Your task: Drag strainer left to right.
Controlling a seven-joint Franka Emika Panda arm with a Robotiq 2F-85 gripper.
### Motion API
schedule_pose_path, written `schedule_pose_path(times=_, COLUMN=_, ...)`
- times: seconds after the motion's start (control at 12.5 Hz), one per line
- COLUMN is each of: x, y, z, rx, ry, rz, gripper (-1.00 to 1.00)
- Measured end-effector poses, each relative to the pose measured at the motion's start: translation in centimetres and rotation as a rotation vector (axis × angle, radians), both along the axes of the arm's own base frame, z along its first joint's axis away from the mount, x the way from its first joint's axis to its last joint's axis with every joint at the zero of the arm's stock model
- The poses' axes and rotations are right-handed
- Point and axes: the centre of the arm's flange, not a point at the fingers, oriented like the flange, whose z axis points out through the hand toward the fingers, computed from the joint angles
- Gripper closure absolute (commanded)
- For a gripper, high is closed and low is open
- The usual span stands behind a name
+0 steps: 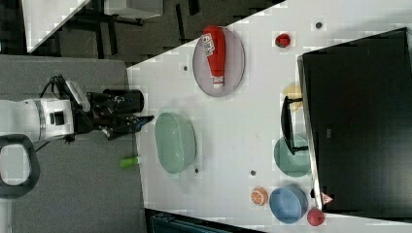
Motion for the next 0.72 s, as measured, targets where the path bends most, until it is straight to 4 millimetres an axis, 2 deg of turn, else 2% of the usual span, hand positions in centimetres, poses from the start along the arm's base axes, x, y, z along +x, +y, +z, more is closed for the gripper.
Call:
schedule_pose_path(times=0.08, x=-4.9, y=-0.4, z=-0.9, rx=-0.027, ry=0.135, rz=-0.001, gripper=-0.59)
schedule_pose_path(times=0.16, x=-9.8, y=-0.8, z=-0.2, rx=-0.027, ry=0.21, rz=-0.01, gripper=-0.81)
schedule_pose_path(times=0.24, x=-13.7, y=-1.4, z=1.6, rx=-0.014, ry=0.198, rz=-0.019, gripper=-0.99)
schedule_pose_path(times=0.32, x=-16.7, y=-2.1, z=4.4, rx=-0.01, ry=0.136, rz=-0.031, gripper=-1.0)
schedule_pose_path(times=0.48, x=-20.6, y=-2.4, z=10.9, rx=-0.001, ry=-0.061, rz=-0.045, gripper=-1.0)
schedule_pose_path(times=0.56, x=-21.5, y=-1.3, z=13.4, rx=0.012, ry=-0.144, rz=-0.029, gripper=-1.0)
schedule_pose_path(times=0.64, x=-21.8, y=0.4, z=15.0, rx=-0.007, ry=-0.195, rz=0.0, gripper=-1.0)
schedule_pose_path(times=0.72, x=-21.3, y=3.0, z=15.3, rx=-0.039, ry=-0.209, rz=0.046, gripper=-1.0)
